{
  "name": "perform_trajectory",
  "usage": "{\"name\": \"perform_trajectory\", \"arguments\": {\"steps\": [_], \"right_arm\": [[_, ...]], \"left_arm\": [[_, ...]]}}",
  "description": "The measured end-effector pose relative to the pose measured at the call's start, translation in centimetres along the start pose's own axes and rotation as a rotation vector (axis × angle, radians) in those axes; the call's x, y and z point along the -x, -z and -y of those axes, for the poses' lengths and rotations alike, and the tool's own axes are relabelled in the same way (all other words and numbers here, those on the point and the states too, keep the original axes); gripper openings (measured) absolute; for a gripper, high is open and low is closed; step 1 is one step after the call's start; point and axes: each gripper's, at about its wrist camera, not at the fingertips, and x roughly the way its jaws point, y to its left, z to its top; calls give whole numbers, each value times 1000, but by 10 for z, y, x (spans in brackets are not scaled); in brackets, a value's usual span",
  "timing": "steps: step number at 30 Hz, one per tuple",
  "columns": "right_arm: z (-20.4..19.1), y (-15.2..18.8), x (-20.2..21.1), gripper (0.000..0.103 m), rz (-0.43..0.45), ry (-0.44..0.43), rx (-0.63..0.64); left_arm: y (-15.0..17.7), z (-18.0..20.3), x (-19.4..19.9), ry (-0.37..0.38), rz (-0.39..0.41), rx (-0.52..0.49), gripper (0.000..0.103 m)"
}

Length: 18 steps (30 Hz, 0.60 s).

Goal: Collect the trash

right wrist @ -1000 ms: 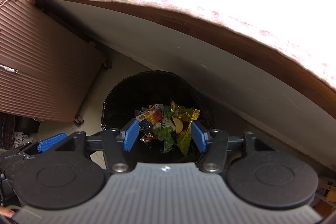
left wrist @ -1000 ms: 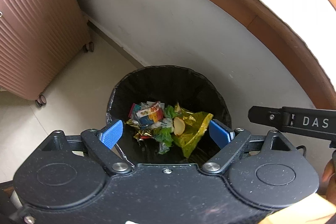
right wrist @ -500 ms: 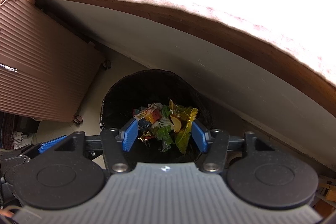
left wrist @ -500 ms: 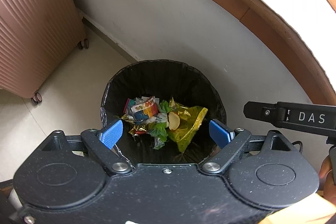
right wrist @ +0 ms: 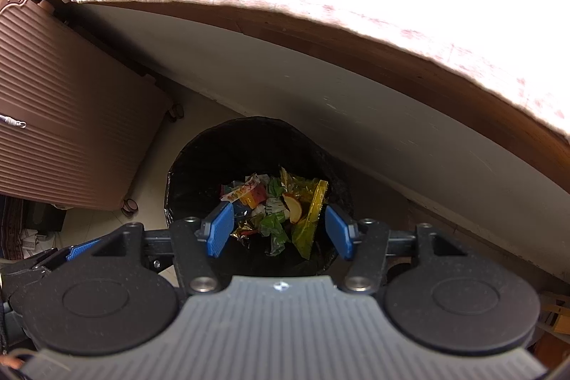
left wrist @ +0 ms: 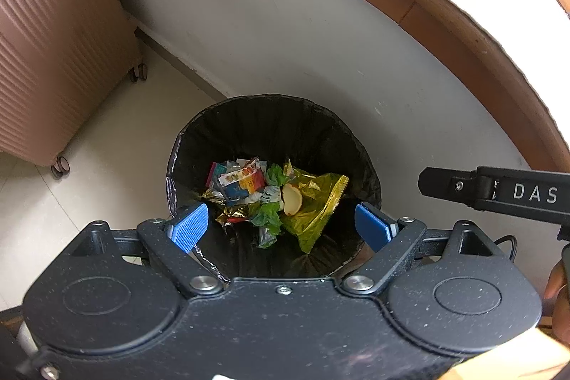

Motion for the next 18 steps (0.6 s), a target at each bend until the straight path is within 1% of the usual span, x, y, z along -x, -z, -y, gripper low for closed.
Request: {"name": "perform_trajectory", "arguments": {"steps": [18], "right_arm": [[1,0,1,72,1,4,-9]], "left_arm": [[0,3,-6,-17,-27,-1,89]]}}
